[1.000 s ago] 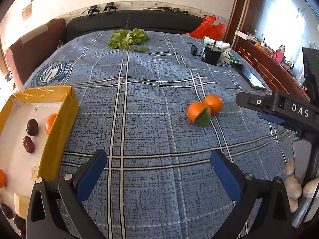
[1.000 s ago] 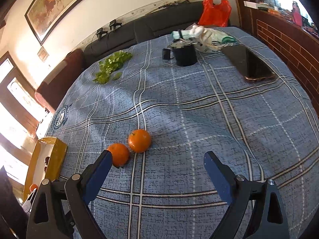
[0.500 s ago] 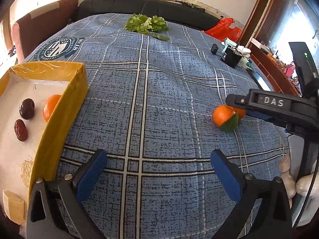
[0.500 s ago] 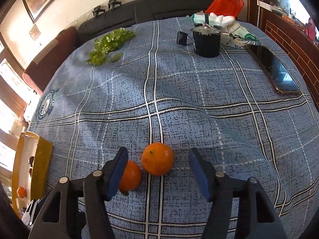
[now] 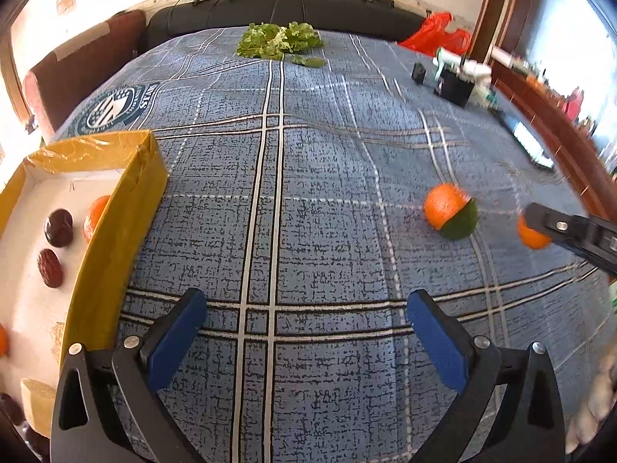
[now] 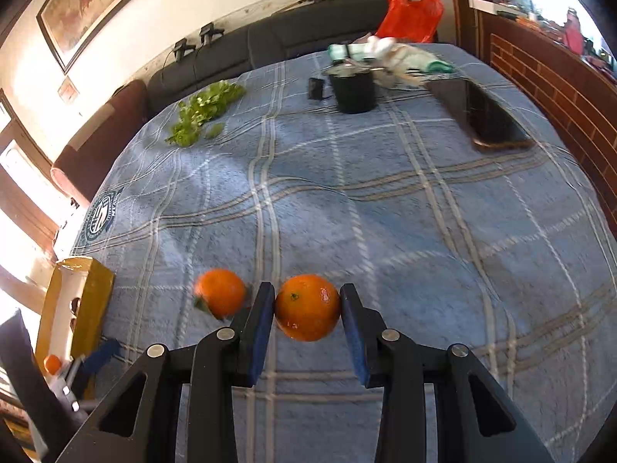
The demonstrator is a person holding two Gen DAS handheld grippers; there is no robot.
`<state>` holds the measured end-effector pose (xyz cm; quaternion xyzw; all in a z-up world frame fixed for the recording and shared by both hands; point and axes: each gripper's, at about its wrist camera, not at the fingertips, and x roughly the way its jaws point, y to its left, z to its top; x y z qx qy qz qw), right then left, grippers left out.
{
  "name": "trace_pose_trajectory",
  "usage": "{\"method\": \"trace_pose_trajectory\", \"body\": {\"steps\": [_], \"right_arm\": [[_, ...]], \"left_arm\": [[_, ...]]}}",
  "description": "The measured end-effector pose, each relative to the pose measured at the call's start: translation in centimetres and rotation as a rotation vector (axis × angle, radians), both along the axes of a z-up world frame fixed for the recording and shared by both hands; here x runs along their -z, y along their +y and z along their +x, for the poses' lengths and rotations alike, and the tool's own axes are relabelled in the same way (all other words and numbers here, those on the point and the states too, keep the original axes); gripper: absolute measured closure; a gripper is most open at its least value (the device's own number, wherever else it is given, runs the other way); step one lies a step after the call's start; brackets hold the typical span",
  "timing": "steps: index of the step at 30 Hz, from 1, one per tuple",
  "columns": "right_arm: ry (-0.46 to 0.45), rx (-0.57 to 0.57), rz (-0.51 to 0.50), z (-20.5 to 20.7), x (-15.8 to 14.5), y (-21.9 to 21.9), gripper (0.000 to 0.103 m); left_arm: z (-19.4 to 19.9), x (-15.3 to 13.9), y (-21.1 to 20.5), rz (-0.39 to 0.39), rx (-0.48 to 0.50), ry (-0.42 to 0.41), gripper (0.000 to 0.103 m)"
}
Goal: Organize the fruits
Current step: 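Grasp the plain orange with the right tool, then grasp the leafy orange with the left tool while the right holds its orange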
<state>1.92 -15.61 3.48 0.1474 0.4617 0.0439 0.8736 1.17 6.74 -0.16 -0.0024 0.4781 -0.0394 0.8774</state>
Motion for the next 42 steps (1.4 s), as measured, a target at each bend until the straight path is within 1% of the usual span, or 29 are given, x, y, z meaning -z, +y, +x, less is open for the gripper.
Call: {"method": "trace_pose_trajectory", "body": {"steps": [2, 6, 10, 13, 17, 23, 27, 35, 42], "right_arm": [[-0.016, 0.012, 0.004, -0.7, 0.4, -0.8, 0.065], [-0.062, 0.044, 0.064, -1.7, 1.2, -2.6, 0.065], [-0.054, 0.035, 0.102, -1.8, 1.7, -3.3, 0.065], [-0.064, 0.021, 0.111, -2.2, 1.6, -3.2, 0.064], [-0.062, 0.001, 0.102, -2.3, 1.9, -2.6, 0.064], [-0.054, -0.007, 0.116, -2.2, 2.5, -2.5, 0.064], [-0.056, -0.007, 0.09, -2.3, 2.5, -2.3, 0.064], [-0.054, -0.009, 0.085, -2.3, 2.6, -2.2, 0.064], [-0.054, -0.008, 0.059, -2.3, 2.5, -1.9, 0.064]], "left_arm": [[0.1, 0.2, -0.8, 0.06, 0.01, 0.009, 0.0], [0.0, 0.2, -0.7, 0.056, 0.011, 0.009, 0.0], [0.1, 0.2, -0.8, 0.058, 0.004, 0.008, 0.0], [0.2, 0.2, -0.9, 0.058, -0.005, 0.009, 0.0], [0.2, 0.2, -0.9, 0.059, -0.016, 0.013, 0.0], [0.0, 0.2, -0.9, 0.06, -0.027, 0.008, 0.0], [0.0, 0.2, -0.9, 0.061, -0.029, 0.007, 0.0], [0.1, 0.1, -0.9, 0.06, -0.029, 0.009, 0.0], [-0.2, 0.2, -0.8, 0.057, -0.025, 0.012, 0.0]]}}
